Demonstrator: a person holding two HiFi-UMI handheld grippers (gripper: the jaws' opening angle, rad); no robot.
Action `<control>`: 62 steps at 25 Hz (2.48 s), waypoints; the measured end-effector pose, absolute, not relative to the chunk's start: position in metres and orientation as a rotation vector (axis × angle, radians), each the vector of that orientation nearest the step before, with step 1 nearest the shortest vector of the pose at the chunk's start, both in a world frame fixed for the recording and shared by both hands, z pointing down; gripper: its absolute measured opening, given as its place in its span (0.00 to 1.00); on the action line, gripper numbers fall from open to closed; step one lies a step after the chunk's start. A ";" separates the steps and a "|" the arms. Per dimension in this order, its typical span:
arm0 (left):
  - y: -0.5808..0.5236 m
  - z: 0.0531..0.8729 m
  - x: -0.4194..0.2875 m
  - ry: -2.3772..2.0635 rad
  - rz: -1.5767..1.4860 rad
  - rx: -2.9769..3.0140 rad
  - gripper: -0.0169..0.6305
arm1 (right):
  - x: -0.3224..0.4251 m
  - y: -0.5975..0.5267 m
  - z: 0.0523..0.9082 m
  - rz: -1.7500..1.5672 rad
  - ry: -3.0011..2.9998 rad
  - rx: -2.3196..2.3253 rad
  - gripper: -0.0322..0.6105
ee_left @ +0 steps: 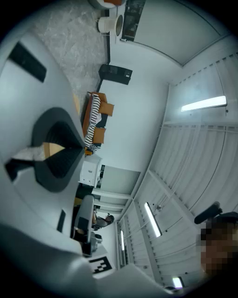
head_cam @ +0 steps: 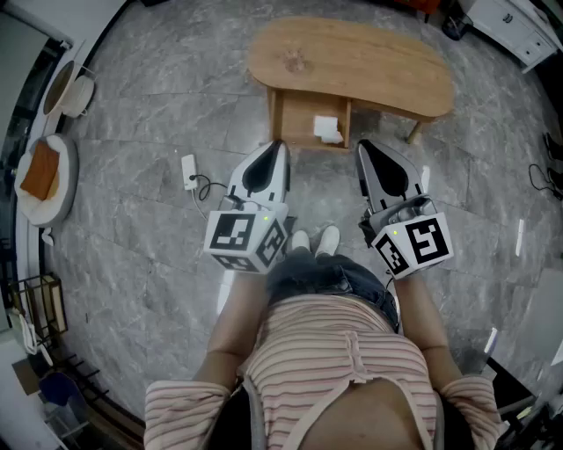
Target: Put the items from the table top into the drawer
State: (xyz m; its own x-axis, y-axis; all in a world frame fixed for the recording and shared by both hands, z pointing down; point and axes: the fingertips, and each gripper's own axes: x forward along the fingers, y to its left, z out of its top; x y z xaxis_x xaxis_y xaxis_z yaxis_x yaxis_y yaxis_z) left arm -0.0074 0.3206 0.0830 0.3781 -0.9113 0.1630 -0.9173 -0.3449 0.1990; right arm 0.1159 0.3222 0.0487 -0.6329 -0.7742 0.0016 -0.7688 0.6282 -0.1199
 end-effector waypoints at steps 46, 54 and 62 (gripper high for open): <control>0.102 0.128 -0.025 -1.660 0.159 2.257 0.05 | 0.131 0.113 0.086 -0.386 2.796 -1.303 0.06; 0.008 0.168 -0.064 -1.581 0.270 2.217 0.05 | 0.083 0.016 0.118 -0.482 2.859 -1.341 0.06; -0.064 0.219 -0.090 -1.512 0.340 2.150 0.05 | 0.050 -0.057 0.156 -0.574 2.904 -1.392 0.06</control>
